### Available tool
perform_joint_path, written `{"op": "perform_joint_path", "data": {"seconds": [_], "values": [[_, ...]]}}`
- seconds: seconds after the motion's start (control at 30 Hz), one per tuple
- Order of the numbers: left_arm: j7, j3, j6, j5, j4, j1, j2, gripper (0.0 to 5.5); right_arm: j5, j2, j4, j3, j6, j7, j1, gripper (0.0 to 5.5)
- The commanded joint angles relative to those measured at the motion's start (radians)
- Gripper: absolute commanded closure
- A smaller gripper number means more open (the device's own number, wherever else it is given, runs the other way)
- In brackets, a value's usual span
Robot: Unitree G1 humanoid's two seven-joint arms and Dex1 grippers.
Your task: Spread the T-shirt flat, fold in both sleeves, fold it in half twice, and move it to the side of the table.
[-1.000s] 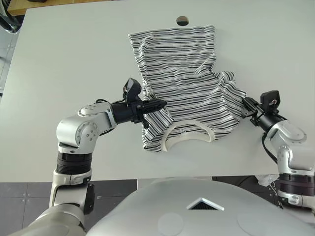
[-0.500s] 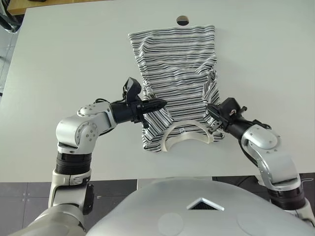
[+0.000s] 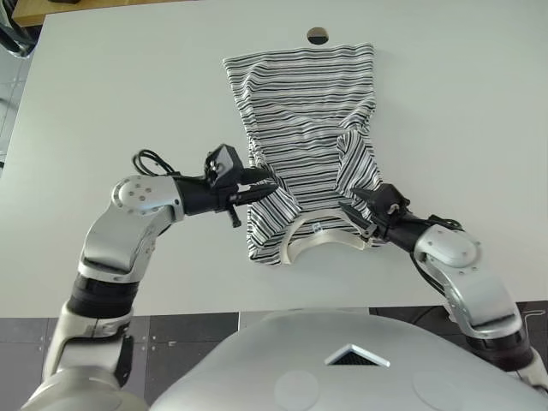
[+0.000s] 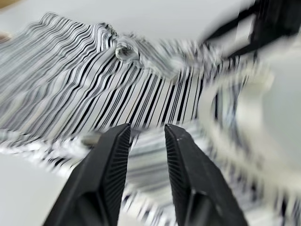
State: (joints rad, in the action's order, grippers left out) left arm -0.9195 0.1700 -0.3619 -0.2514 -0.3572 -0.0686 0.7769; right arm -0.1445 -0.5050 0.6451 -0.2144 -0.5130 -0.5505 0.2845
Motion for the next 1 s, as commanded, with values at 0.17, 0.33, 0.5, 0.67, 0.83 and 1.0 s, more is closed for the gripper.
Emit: {"op": "perform_joint_path", "data": {"seconds": [0.17, 0.33, 0.5, 0.67, 0.83, 1.0], "values": [[-0.108, -0.009, 0.33, 0.253, -0.015, -0.202, 0.275, 2.92, 0.046, -0.243, -0.081, 0.257, 0.321, -0.179, 0.12, 2.22], [-0.091, 0.03, 0.39, 0.33, 0.007, -0.218, 0.26, 2.56, 0.222, -0.341, -0.18, 0.204, 0.423, -0.198, 0.195, 1.65], [-0.034, 0.088, 0.426, 0.372, 0.02, -0.193, 0.162, 2.56, 0.339, -0.367, -0.192, 0.097, 0.476, -0.221, 0.22, 1.65], [0.006, 0.137, 0.46, 0.41, 0.05, -0.148, 0.088, 2.56, 0.417, -0.306, -0.184, 0.005, 0.548, -0.168, 0.144, 1.65], [0.013, 0.17, 0.498, 0.445, 0.084, -0.138, 0.074, 3.04, 0.426, -0.263, -0.213, -0.029, 0.566, -0.142, 0.103, 2.36], [0.01, 0.179, 0.523, 0.449, 0.095, -0.142, 0.078, 3.82, 0.45, -0.254, -0.239, -0.032, 0.561, -0.118, 0.112, 3.27]]}}
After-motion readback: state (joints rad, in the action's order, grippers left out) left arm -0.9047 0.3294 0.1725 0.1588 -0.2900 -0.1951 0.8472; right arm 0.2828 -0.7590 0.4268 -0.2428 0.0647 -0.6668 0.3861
